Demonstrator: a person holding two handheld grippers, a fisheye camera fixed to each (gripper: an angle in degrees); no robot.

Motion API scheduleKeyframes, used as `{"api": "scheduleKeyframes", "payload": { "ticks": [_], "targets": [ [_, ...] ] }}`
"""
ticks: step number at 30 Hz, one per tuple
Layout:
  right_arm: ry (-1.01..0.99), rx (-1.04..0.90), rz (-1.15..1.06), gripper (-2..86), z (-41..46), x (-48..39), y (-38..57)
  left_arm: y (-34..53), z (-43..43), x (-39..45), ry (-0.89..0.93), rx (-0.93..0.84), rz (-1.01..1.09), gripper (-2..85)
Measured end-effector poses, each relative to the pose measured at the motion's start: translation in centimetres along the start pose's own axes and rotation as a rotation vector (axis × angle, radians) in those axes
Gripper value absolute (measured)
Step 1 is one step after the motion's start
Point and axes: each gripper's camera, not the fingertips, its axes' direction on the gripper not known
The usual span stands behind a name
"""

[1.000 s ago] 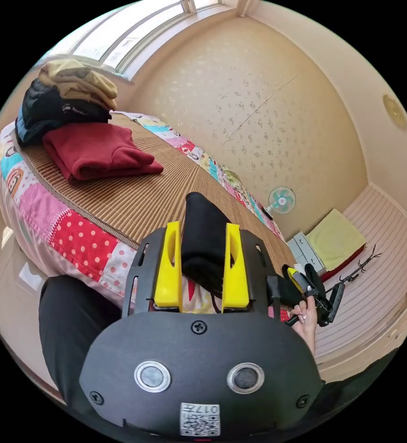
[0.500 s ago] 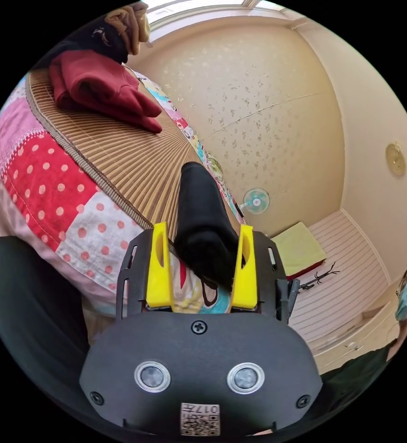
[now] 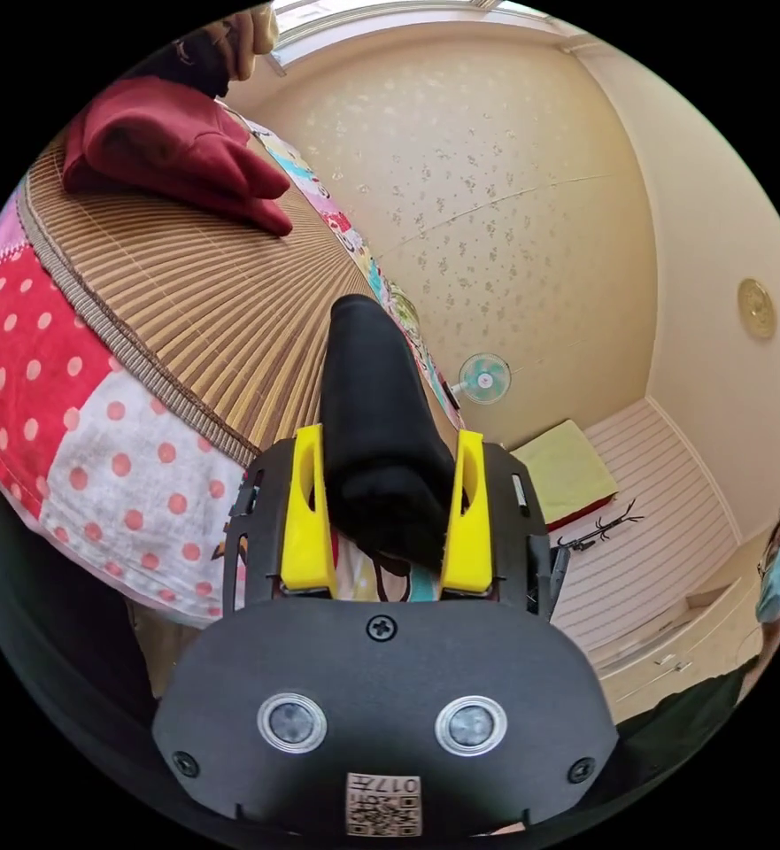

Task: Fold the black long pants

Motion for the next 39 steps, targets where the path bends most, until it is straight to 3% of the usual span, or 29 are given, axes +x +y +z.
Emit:
{"api": "scheduleKeyframes", "payload": {
  "ticks": [3,7,14,21,23,26,31,34,39],
  "targets": [
    [-0.001,0.000,0.008,2.5,0.0,0.4,-0.5,0.4,-0.4,-0.6,0.020,0.002,-0.029,17.2],
    [0.014,-0.009,0.019,2.5,-0.1,0.7,-1.3,-1.3,-0.3,-2.4,0.202,-0.097,-0.146,11.6],
    [-0.097,-0.033,0.173,2.2,0.5,0.2,-1.6,-4.1,-3.1,3.7,0.385,-0.055,-0.006,10.0],
    [-0.152,-0.150,-0.033,1.5,2.8,-5.9,-3.4,-4.4,-6.1,9.1,0.332,0.015,0.163,10.1],
    [-0.192,-0.179,0.009,1.2,1.9,-5.0,-4.4,-3.7,-4.7,11.4,0.320,-0.019,0.220,10.1],
    [-0.284,-0.057,0.127,0.8,-0.5,-2.4,-4.1,-1.4,-1.3,14.5,0.353,-0.069,0.284,10.3],
    [-0.217,-0.180,0.093,0.4,-0.7,-1.1,-5.2,4.8,5.5,20.2,0.341,-0.162,0.421,10.7],
    [-0.259,0.027,0.211,0.4,-6.5,2.7,-5.9,8.9,10.3,22.9,0.297,-0.221,0.493,10.8],
    [-0.165,0.124,0.325,0.5,-12.1,7.7,-6.0,16.9,18.9,26.2,0.227,-0.339,0.650,11.4]
  ]
}}
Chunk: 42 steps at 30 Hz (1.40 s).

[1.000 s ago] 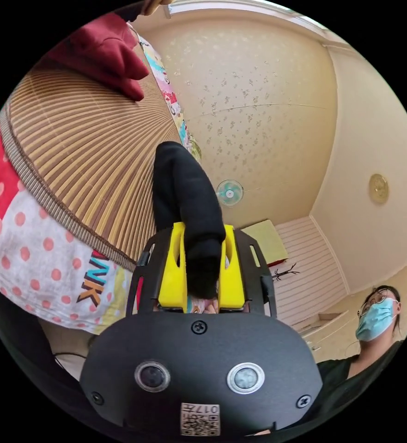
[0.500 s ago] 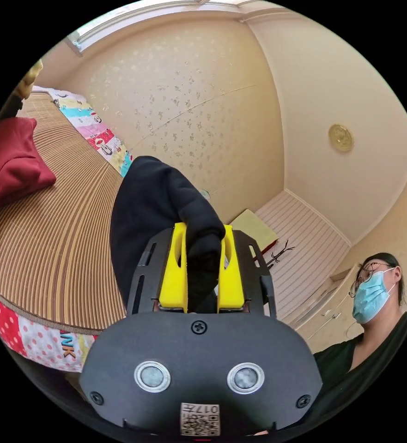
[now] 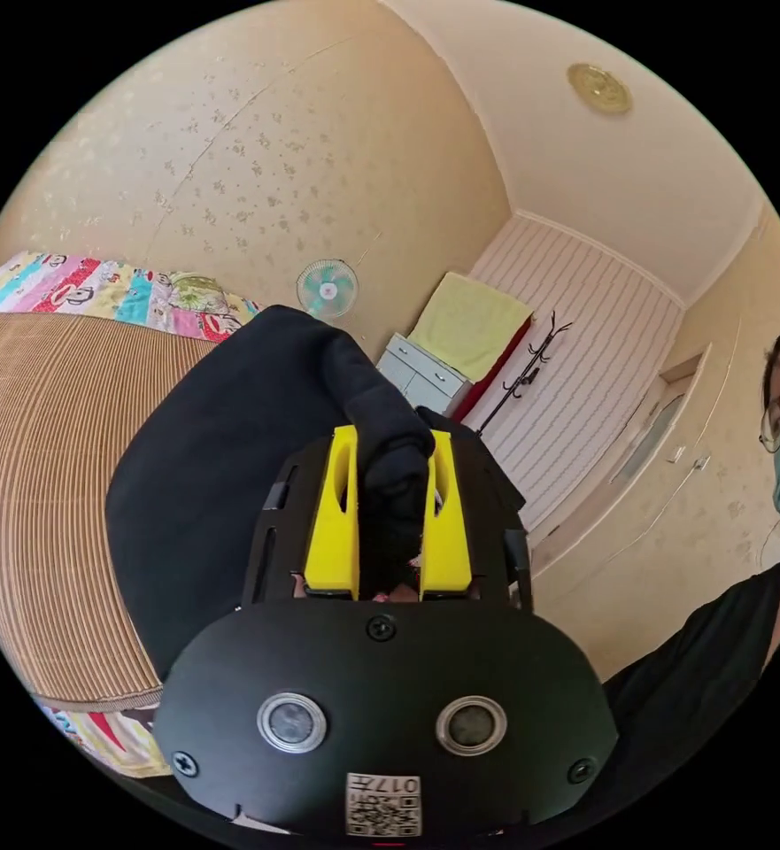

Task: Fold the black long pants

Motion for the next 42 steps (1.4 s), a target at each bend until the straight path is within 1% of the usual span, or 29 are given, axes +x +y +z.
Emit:
{"api": "scheduleKeyframes", "payload": {
  "ticks": [2,3,4,5,6,8,9,10,11,12,13,14,16,17,19,21,22,23,24,27,29,31,33,34,35,37,38,40,42],
  "targets": [
    [0.105,0.151,0.076,0.6,-3.4,1.9,0.4,2.2,6.9,1.5,0.081,-0.130,0.031,12.3],
    [0.171,0.249,0.138,0.7,-5.7,3.3,0.8,2.9,8.5,1.5,0.121,-0.167,0.022,12.4],
    [0.218,0.311,0.198,0.9,-7.5,4.8,1.0,4.1,10.8,1.5,0.222,-0.216,0.007,8.8],
    [0.249,0.320,0.251,1.0,-8.2,5.8,1.0,5.4,11.8,1.1,0.287,-0.222,-0.031,7.6],
    [0.236,0.319,0.305,1.3,-9.3,7.6,1.1,6.0,11.8,0.7,0.296,-0.209,-0.053,8.4],
    [0.062,0.351,0.346,2.0,-11.2,10.3,1.7,7.6,10.1,-1.1,0.264,-0.140,-0.113,11.0],
    [-0.082,0.431,0.379,2.9,-12.6,11.8,2.6,7.8,9.5,-1.6,0.248,-0.128,-0.121,11.2],
    [-0.218,0.515,0.383,4.2,-13.8,12.9,3.5,8.0,8.0,-2.5,0.200,-0.107,-0.122,11.6],
    [-0.269,0.540,0.374,5.3,-14.2,13.3,3.7,8.2,6.3,-3.2,0.124,-0.088,-0.101,12.2],
    [-0.323,0.505,0.355,7.5,-14.6,13.7,3.1,8.3,5.5,-3.5,0.074,-0.079,-0.083,12.4],
    [-0.341,0.383,0.338,9.6,-14.3,13.7,1.8,8.4,3.9,-4.1,-0.032,-0.069,-0.050,12.5],
    [-0.355,0.318,0.312,10.6,-14.1,13.4,1.0,8.6,2.6,-4.9,-0.126,-0.069,-0.035,12.6],
    [-0.360,0.098,0.222,13.0,-12.9,11.2,-1.0,8.9,1.1,-6.9,-0.225,-0.076,-0.068,12.6],
    [-0.343,0.085,0.197,13.4,-12.9,10.4,-1.1,9.3,0.2,-8.5,-0.266,-0.067,-0.118,12.8],
    [-0.266,0.068,0.182,13.8,-12.9,8.4,-1.0,10.3,-0.2,-11.1,-0.247,-0.057,-0.210,13.3],
    [-0.257,-0.013,0.216,13.4,-12.3,7.7,-1.4,11.7,1.8,-14.0,-0.152,-0.127,-0.300,13.4],
    [-0.233,-0.067,0.229,12.7,-11.9,7.3,-1.7,12.7,4.3,-15.5,-0.100,-0.226,-0.339,13.4],
    [-0.210,-0.085,0.228,12.3,-11.9,6.9,-1.9,13.7,5.9,-15.8,-0.115,-0.267,-0.335,13.5],
    [-0.138,-0.125,0.216,10.3,-11.7,6.0,-2.5,13.9,6.1,-15.5,-0.141,-0.261,-0.311,13.5],
    [0.001,-0.234,0.005,7.0,-10.4,1.2,-4.6,13.8,6.5,-13.7,-0.274,-0.259,-0.231,13.5],
    [0.034,-0.190,-0.139,6.1,-12.5,-2.3,-4.3,13.2,6.2,-12.9,-0.315,-0.253,-0.206,13.5],
    [0.009,-0.101,-0.283,5.6,-16.2,-5.3,-2.0,13.1,5.1,-12.4,-0.240,-0.180,-0.182,13.5],
    [0.028,-0.050,-0.244,5.8,-17.9,-4.8,-0.2,13.6,4.7,-12.1,-0.169,-0.127,-0.159,13.4],
    [0.086,-0.027,-0.211,6.2,-18.3,-3.6,0.8,13.9,5.6,-12.2,-0.185,-0.161,-0.155,13.1],
    [0.131,-0.017,-0.198,6.5,-18.2,-2.9,1.4,14.4,7.5,-12.7,-0.220,-0.247,-0.160,12.6],
    [0.290,-0.062,-0.110,8.5,-16.2,0.9,3.0,15.0,9.0,-13.2,-0.179,-0.280,-0.142,12.1],
    [0.280,-0.089,-0.098,9.2,-15.7,1.8,3.2,15.1,8.3,-13.4,-0.182,-0.242,-0.151,12.0],
    [0.112,-0.083,-0.031,11.6,-17.2,3.8,3.3,15.0,7.0,-13.9,-0.179,-0.216,-0.160,12.3],
    [0.092,-0.019,-0.013,12.7,-20.1,3.5,3.0,15.1,5.0,-14.7,-0.184,-0.159,-0.163,13.2]
  ]
}}
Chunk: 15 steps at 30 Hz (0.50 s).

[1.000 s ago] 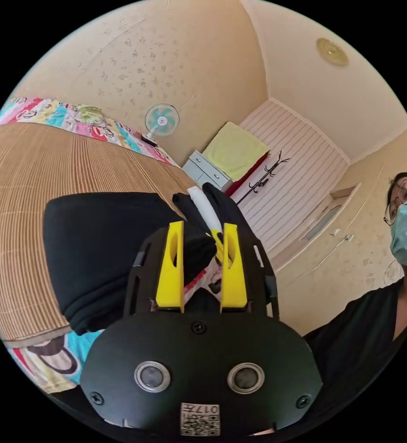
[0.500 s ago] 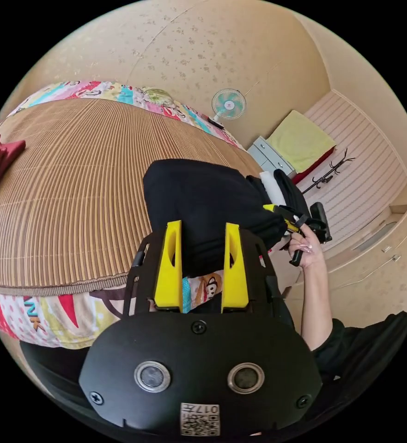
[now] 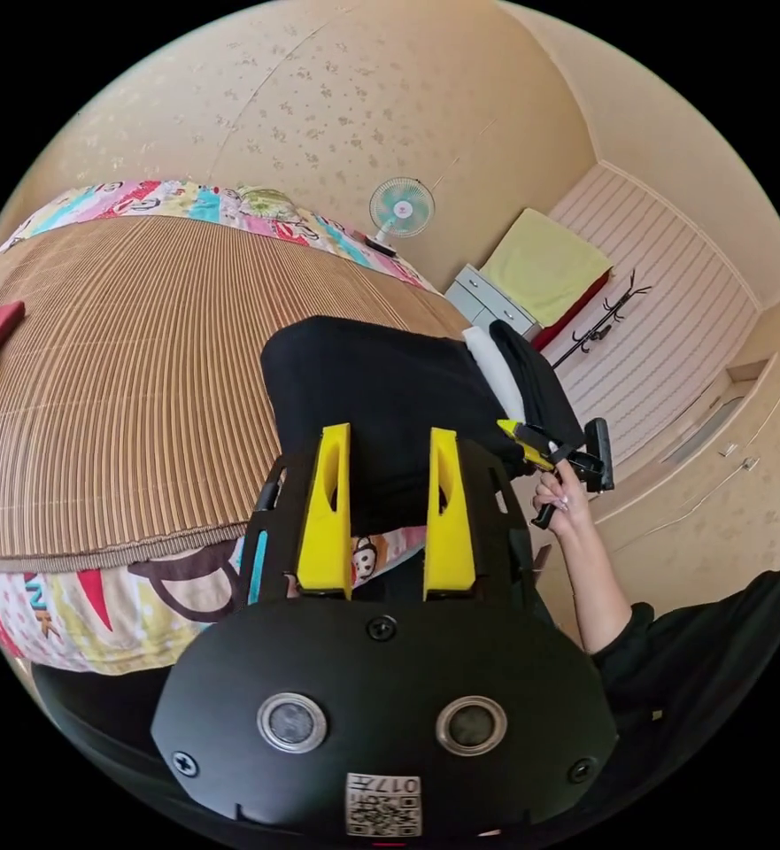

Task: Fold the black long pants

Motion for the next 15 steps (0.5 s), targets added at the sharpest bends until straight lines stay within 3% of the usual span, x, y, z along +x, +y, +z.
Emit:
{"api": "scheduleKeyframes", "payload": {
  "ticks": [2,4,8,12,15],
  "targets": [
    [0.041,0.116,-0.035,13.8,-3.1,-0.7,0.0,0.9,-3.2,-2.7,0.005,0.139,-0.063,13.9],
    [-0.002,0.108,-0.076,16.4,-4.1,-0.6,-1.2,1.3,-4.2,-6.1,0.038,0.185,-0.167,14.6],
    [-0.154,-0.025,-0.046,19.7,-1.1,2.1,-2.8,1.4,-1.6,-13.5,0.212,0.075,-0.371,17.9],
    [-0.138,-0.161,-0.048,21.9,1.9,2.9,-2.1,1.5,-0.8,-13.7,0.083,0.010,-0.318,18.9],
    [-0.179,-0.167,-0.050,21.1,1.0,2.9,-1.1,1.8,0.3,-14.3,0.158,-0.050,-0.294,18.9]
  ]
}}
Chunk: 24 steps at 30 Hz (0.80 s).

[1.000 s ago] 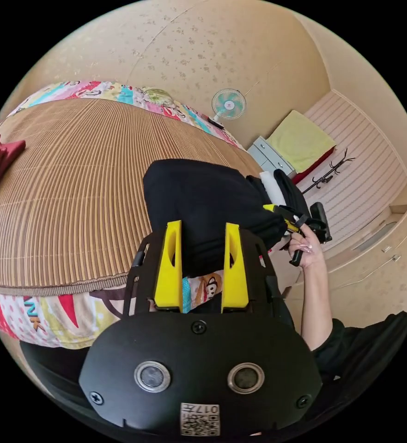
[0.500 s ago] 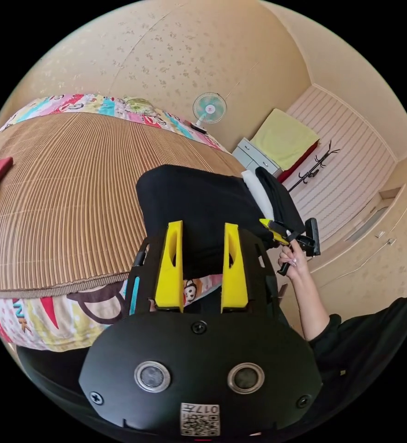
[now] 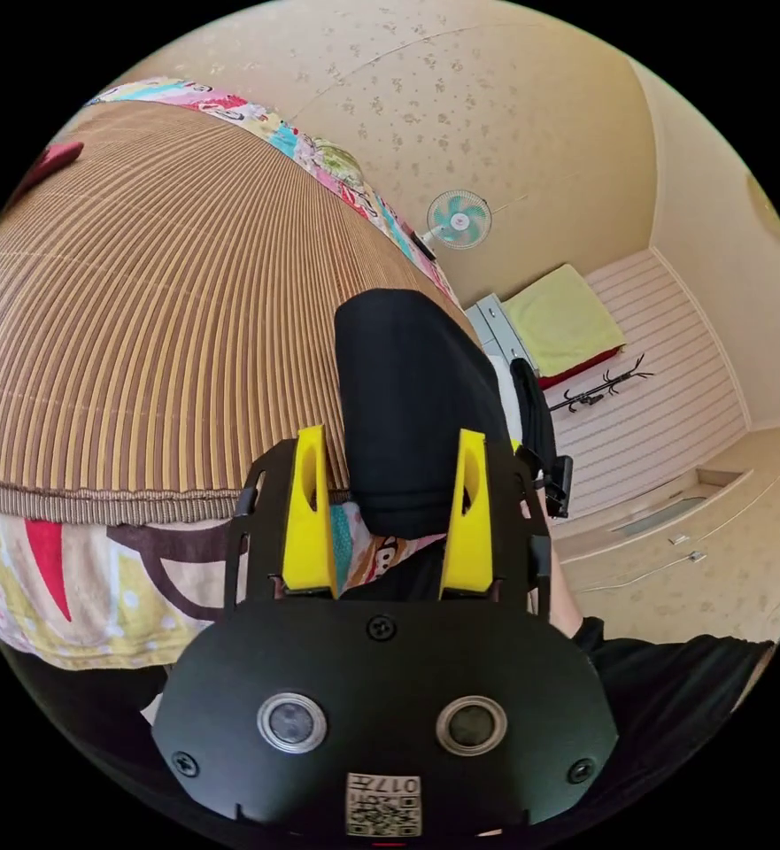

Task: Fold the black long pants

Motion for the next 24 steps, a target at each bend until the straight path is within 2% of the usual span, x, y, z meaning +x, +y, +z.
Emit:
{"api": "scheduleKeyframes", "payload": {
  "ticks": [4,9,15,20,24],
  "targets": [
    [-0.099,-0.030,0.071,17.5,-0.9,1.1,1.5,0.4,0.2,-4.2,0.200,-0.014,-0.061,17.4],
    [-0.295,0.008,0.161,11.9,-2.8,2.1,3.6,0.6,-1.5,-5.2,0.268,-0.003,-0.045,13.5],
    [-0.537,0.141,0.105,10.2,-6.9,0.4,7.7,-0.9,-5.5,-2.4,0.340,0.004,0.059,11.4],
    [-0.605,0.319,0.060,10.1,-13.3,-0.8,9.9,-5.4,-5.1,5.8,0.458,-0.016,0.185,11.3],
    [-0.483,0.553,0.018,9.9,-22.6,-2.9,10.6,-12.9,0.5,17.6,0.510,-0.137,0.352,11.4]
  ]
}}
